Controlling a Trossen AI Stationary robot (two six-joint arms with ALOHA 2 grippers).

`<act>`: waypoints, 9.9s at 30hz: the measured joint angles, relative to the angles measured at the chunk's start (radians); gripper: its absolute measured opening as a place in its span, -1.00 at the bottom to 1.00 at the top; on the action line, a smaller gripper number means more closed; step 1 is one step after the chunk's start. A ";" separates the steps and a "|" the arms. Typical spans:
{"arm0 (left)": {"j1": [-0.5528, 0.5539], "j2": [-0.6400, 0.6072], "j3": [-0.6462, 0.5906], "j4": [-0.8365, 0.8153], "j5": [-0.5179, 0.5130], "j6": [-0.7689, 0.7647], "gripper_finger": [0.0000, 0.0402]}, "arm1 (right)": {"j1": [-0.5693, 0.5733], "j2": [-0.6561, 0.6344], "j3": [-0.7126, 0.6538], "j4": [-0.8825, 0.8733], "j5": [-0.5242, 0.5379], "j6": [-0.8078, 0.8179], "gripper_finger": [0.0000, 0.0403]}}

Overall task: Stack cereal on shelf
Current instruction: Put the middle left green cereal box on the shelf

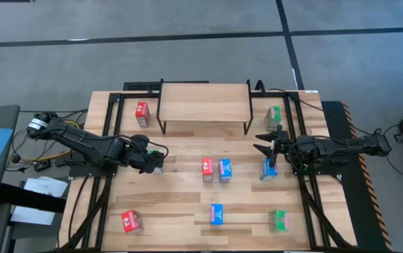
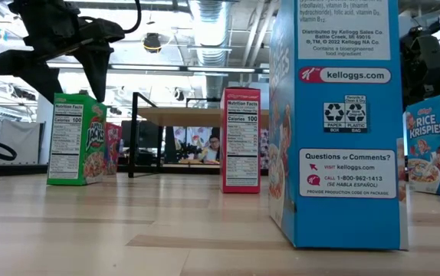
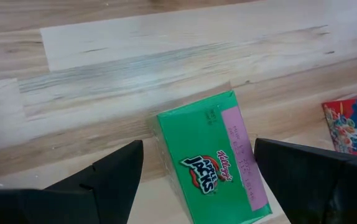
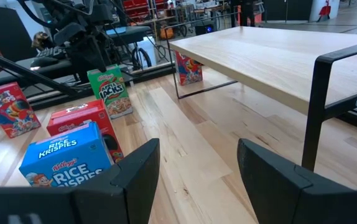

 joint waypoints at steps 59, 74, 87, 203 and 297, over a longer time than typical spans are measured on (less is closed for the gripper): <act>0.088 -0.089 0.302 0.079 -0.003 0.741 -0.10 | 0.000 0.000 0.000 0.000 0.000 0.000 0.19; 0.524 -0.088 0.582 0.083 0.034 1.637 -0.10 | 0.000 0.000 0.000 0.000 0.000 0.000 0.19; 0.782 -0.064 0.615 0.294 0.189 1.930 -0.10 | 0.000 0.000 0.000 0.000 0.000 0.000 0.19; 0.881 0.196 0.615 0.119 0.364 1.831 0.11 | 0.000 0.000 0.000 0.000 0.000 0.000 0.19; 0.854 0.196 0.414 0.275 -0.011 1.528 0.11 | 0.000 0.000 0.000 0.000 0.000 0.000 0.19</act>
